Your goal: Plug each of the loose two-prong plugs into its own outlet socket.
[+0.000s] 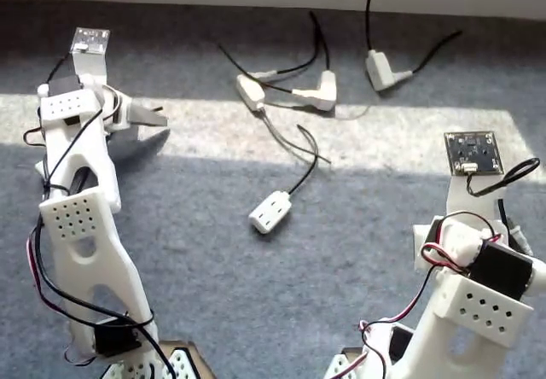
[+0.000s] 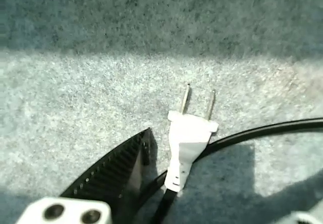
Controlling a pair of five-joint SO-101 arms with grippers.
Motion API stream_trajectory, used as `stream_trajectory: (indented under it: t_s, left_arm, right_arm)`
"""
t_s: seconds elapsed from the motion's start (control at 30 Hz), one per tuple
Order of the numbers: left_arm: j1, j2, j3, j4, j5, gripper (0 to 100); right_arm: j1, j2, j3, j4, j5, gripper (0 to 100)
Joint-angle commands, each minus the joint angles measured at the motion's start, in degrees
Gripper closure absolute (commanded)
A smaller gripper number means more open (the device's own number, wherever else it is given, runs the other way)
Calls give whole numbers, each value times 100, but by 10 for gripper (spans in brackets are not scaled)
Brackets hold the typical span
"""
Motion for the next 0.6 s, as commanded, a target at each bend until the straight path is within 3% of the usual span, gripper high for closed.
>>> stream_trajectory:
  t_s: [0.0,0.2,0.43,0.57]
  left_arm:
    - [119,-66,-4,9,-220,597]
    - [136,-66,4,26,-1266,780]
    - [136,-119,-13,53,-1371,976]
    - [110,-127,-22,53,-1371,993]
  right_arm:
    - [84,-75,-22,-66,44,760]
    - [84,-75,-22,-66,26,760]
    - [84,-75,-22,-66,26,760]
    - [84,-75,-13,-66,26,760]
